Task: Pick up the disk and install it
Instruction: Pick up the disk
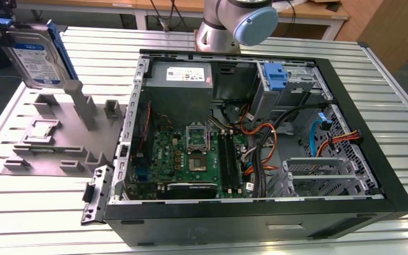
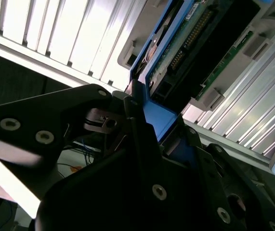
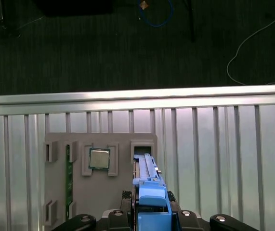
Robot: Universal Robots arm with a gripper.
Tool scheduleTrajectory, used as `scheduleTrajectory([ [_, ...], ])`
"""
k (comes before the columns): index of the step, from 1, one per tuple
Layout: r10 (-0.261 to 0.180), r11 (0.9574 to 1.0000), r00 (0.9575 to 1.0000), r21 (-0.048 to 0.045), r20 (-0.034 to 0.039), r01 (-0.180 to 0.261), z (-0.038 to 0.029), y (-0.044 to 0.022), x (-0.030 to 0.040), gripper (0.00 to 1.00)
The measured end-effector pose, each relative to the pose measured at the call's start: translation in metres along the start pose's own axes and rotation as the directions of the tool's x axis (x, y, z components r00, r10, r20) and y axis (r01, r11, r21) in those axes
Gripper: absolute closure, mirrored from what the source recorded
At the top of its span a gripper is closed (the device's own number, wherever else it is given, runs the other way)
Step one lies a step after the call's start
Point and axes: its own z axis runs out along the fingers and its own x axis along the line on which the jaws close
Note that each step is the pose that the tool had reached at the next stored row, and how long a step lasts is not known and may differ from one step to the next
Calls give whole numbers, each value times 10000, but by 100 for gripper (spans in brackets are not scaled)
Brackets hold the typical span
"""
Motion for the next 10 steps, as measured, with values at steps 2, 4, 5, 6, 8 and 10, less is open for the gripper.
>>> scheduleTrajectory([
  [2, 0, 10000, 10000, -1, 0, 0, -21, 0, 0, 64],
  [4, 0, 10000, 10000, -1, 0, 0, -43, 0, -1, 64],
  [5, 0, 10000, 10000, -1, 0, 0, -55, 0, -1, 64],
  [6, 0, 10000, 10000, 0, 0, 0, -67, 0, -1, 64],
  [8, 0, 10000, 10000, -1, 0, 0, -91, 0, -1, 64],
  [10, 0, 10000, 10000, -1, 0, 0, -112, 0, -1, 64],
])
